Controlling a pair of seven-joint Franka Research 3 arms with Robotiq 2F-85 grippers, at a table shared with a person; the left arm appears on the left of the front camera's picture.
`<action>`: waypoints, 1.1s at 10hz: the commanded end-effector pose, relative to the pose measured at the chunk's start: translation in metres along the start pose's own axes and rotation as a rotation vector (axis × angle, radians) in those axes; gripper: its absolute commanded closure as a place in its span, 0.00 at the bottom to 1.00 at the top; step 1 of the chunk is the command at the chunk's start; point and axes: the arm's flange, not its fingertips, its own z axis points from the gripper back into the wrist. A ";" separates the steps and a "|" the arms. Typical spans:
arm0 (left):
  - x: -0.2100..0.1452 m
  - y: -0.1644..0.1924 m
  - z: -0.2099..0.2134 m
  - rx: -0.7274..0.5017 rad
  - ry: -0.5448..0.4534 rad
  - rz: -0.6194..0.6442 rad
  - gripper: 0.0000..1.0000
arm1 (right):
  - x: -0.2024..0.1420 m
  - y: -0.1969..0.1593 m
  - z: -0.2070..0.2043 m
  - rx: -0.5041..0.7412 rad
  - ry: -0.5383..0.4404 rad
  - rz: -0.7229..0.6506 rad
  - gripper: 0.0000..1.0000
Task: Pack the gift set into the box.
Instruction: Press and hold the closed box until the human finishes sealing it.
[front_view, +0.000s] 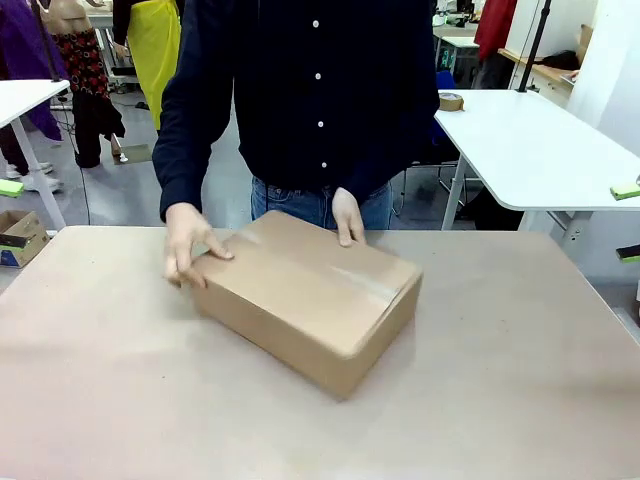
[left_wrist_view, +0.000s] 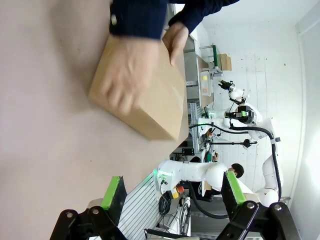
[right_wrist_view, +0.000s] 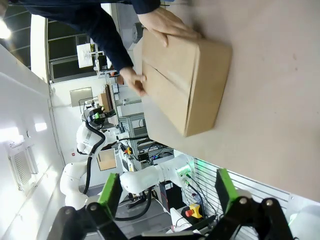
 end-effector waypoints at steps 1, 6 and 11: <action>-0.002 -0.001 0.000 0.008 0.004 -0.010 0.00 | -0.001 0.001 0.000 0.011 -0.001 -0.001 0.00; -0.002 -0.001 0.000 0.008 0.004 -0.010 0.00 | -0.001 0.001 0.000 0.011 -0.001 -0.001 0.00; 0.005 -0.036 -0.038 -0.146 0.029 -0.292 0.00 | 0.003 0.037 -0.052 -0.049 0.029 0.274 0.00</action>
